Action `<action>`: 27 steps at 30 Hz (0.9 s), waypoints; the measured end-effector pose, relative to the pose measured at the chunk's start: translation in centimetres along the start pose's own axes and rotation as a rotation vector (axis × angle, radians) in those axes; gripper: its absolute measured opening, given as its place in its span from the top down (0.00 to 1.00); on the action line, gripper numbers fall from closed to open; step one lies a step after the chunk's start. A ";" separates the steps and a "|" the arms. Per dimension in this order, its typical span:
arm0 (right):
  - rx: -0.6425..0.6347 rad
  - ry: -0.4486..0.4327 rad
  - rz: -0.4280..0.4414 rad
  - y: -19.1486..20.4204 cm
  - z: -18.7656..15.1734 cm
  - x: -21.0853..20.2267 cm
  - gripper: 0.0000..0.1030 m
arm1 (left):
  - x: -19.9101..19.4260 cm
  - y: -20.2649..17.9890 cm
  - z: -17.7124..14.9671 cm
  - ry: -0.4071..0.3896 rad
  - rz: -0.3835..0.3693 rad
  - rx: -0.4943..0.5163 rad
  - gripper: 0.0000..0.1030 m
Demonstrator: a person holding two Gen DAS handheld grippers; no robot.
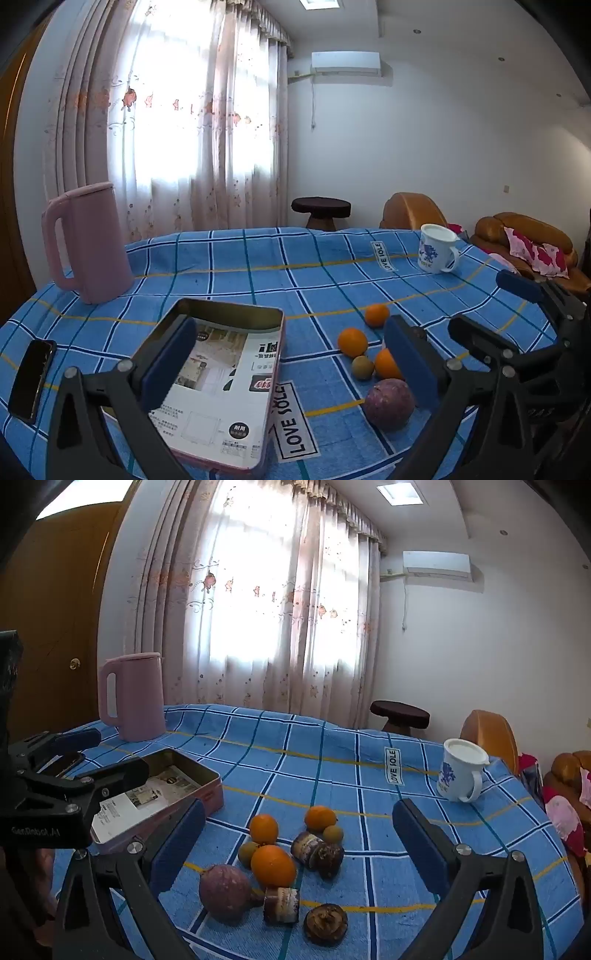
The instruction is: Organize fruits
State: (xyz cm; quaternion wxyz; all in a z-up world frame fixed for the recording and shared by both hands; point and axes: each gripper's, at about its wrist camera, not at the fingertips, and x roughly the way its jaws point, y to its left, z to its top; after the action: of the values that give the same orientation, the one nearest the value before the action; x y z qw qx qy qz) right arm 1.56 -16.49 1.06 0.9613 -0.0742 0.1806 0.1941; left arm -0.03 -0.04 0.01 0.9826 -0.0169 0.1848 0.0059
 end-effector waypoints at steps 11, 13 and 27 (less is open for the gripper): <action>0.012 -0.003 -0.009 -0.8 -0.9 0.3 0.01 | -0.1 0.4 -0.8 0.013 -0.002 -0.005 0.00; 0.018 -0.012 -0.013 -0.8 -0.8 -0.1 0.01 | 0.1 0.6 -1.1 0.015 -0.003 -0.005 0.00; 0.028 -0.013 -0.017 -1.1 -0.7 -0.5 0.01 | 0.6 0.1 -0.7 0.035 0.001 -0.004 0.00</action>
State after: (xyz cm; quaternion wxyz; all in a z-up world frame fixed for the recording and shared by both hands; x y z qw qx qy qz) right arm 1.30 -17.78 0.67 0.9650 -0.0608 0.1767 0.1838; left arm 0.31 0.07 -0.83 0.9792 -0.0187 0.2018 0.0064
